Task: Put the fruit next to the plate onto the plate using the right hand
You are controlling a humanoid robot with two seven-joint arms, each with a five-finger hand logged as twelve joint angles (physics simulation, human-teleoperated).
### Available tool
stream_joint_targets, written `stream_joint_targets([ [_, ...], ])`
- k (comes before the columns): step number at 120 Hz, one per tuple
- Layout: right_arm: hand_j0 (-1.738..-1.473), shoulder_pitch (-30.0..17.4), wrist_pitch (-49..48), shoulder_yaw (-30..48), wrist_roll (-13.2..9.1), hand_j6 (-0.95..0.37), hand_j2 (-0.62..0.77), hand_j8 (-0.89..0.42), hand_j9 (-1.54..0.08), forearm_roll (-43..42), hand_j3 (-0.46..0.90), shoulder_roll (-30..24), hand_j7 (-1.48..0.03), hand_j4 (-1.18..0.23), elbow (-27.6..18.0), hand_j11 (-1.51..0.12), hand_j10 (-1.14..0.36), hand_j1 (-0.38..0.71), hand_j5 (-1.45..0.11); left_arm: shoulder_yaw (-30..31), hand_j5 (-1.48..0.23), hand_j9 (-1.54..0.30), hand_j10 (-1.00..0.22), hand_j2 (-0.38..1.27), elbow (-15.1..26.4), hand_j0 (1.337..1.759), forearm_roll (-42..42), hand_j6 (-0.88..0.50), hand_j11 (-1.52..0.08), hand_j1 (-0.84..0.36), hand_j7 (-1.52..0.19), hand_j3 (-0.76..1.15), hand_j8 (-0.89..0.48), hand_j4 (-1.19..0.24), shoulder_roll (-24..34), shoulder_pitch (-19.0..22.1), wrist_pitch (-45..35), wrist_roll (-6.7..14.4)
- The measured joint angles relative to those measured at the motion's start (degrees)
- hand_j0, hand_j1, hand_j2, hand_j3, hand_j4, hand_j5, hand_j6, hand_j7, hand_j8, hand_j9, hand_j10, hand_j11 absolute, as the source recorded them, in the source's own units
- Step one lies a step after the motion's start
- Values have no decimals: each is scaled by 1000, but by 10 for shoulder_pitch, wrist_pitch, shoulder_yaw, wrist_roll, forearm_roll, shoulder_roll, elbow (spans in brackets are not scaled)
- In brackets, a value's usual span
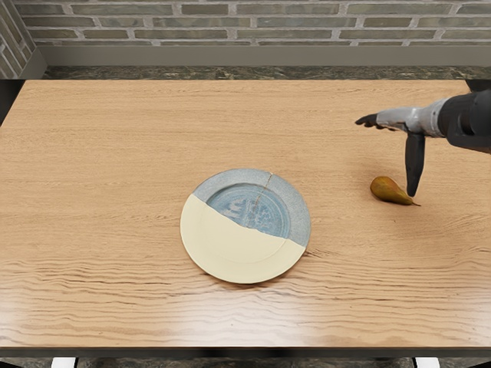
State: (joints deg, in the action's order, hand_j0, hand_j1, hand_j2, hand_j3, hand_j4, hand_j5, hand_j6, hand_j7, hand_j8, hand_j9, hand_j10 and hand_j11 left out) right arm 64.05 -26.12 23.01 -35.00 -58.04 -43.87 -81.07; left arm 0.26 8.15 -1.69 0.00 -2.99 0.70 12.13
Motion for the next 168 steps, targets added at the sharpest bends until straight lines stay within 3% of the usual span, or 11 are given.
stream_joint_targets([
  [54, -1658, -64, 148, -53, 0, -7, 1, -5, 0, -63, 0, 31, 0, -5, -11, 0, -4, -349, -1, 0, -20, -20, -15, 3, 0, 1658, 0, -16, -20, 331, -20, 0, -16, -15, 0, 0, 0, 0],
  [81, -1658, -102, 212, -53, 0, -22, -1, -21, -21, -101, 0, 15, -20, -20, -54, -20, -19, -332, -21, 0, -20, -20, -15, 3, 0, 1658, 0, -16, -20, 331, -20, 0, -16, -15, 0, 0, 0, 0],
  [100, -1658, -115, 225, -53, 0, -88, -14, -86, -105, -109, 0, -7, -104, -86, -77, -105, -85, -254, -105, 0, -20, -20, -15, 3, 0, 1658, 0, -16, -20, 331, -20, 0, -16, -16, 0, 0, 0, 0],
  [168, -1658, -149, 276, -54, 0, -339, -62, -338, -432, -134, 0, 12, -431, -337, -63, -432, -336, 46, -432, 0, -20, -20, -15, 3, 0, 1658, 0, -16, -20, 331, -20, 0, -16, -16, 0, 0, 0, 0],
])
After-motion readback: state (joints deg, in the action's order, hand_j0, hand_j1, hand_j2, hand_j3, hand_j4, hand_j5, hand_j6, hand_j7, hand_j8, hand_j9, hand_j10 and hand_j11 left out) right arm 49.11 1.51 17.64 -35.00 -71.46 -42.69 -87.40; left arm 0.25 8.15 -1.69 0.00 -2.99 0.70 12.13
